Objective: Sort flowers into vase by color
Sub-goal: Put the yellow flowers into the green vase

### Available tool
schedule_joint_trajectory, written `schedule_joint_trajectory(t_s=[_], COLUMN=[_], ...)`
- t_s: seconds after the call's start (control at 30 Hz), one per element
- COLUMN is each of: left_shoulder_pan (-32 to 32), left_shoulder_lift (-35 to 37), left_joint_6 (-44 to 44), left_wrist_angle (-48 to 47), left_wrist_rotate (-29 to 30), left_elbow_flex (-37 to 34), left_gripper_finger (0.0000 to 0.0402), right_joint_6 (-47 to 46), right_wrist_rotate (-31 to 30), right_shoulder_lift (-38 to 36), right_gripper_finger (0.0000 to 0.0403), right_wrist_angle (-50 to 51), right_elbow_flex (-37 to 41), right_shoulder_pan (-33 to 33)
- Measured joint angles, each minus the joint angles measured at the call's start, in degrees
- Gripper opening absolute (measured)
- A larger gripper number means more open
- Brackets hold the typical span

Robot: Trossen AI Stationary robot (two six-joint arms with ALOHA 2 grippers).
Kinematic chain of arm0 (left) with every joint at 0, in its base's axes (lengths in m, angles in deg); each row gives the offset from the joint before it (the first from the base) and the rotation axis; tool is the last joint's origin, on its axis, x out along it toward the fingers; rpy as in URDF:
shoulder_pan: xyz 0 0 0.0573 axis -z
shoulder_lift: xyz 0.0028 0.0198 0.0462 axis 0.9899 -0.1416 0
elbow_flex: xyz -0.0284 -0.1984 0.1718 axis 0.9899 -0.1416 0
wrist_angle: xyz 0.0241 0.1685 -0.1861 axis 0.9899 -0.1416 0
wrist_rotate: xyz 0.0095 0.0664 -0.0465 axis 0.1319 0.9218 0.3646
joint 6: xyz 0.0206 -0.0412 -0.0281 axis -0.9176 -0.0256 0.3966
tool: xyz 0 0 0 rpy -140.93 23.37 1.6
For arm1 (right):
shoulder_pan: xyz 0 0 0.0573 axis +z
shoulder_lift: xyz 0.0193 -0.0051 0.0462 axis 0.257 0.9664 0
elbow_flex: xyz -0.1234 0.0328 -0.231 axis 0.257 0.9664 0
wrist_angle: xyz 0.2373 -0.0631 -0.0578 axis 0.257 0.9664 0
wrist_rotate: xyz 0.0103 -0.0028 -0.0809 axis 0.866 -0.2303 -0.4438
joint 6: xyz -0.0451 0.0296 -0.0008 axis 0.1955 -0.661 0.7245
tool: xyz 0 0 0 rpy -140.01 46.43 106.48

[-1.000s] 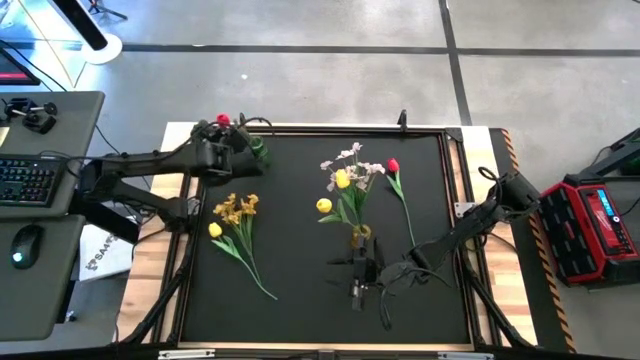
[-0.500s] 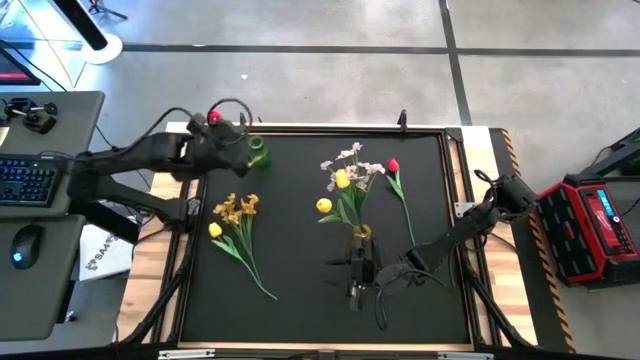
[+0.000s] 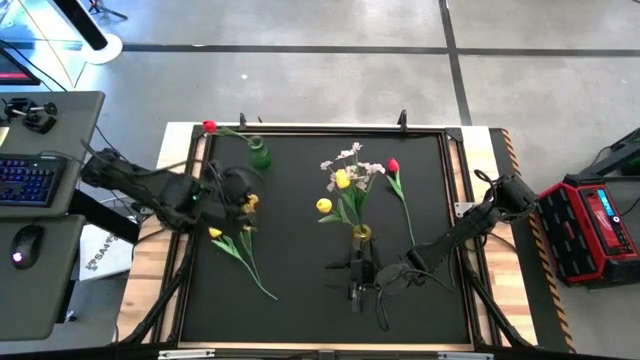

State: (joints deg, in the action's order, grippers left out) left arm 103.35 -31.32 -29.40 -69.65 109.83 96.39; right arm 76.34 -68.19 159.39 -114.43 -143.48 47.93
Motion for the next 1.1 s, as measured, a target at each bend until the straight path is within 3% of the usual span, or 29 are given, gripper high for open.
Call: schedule_joint_trajectory(t_s=[0.4, 0.53, 0.67, 0.9, 1.1], left_shoulder_pan=[12.81, 15.76, 16.96, 16.97, 16.86], left_shoulder_lift=[-7.06, -6.96, -6.82, -6.82, -6.82], left_joint_6=[12.25, 22.52, 32.85, 44.24, 52.53], left_wrist_angle=[0.00, -0.05, -0.04, 0.26, 3.62], left_wrist_rotate=[2.48, 2.03, -2.52, -13.36, -17.28], left_elbow_flex=[-2.20, -6.88, -11.76, -20.49, -27.52], left_gripper_finger=[0.0000, 0.0001, 0.0005, 0.0074, 0.0145], right_joint_6=[-0.10, 0.04, 0.18, 2.01, 2.00], right_wrist_rotate=[0.90, 0.90, 0.90, 0.90, 0.90], right_shoulder_lift=[0.00, 0.00, 0.00, 0.00, 0.00], right_gripper_finger=[0.0199, 0.0199, 0.0199, 0.0199, 0.0199], right_wrist_angle=[0.00, 0.00, 0.05, 0.15, 0.22], right_elbow_flex=[0.00, 0.00, 0.00, 0.00, 0.00], right_shoulder_pan=[0.00, 0.00, 0.00, 0.00, -0.02])
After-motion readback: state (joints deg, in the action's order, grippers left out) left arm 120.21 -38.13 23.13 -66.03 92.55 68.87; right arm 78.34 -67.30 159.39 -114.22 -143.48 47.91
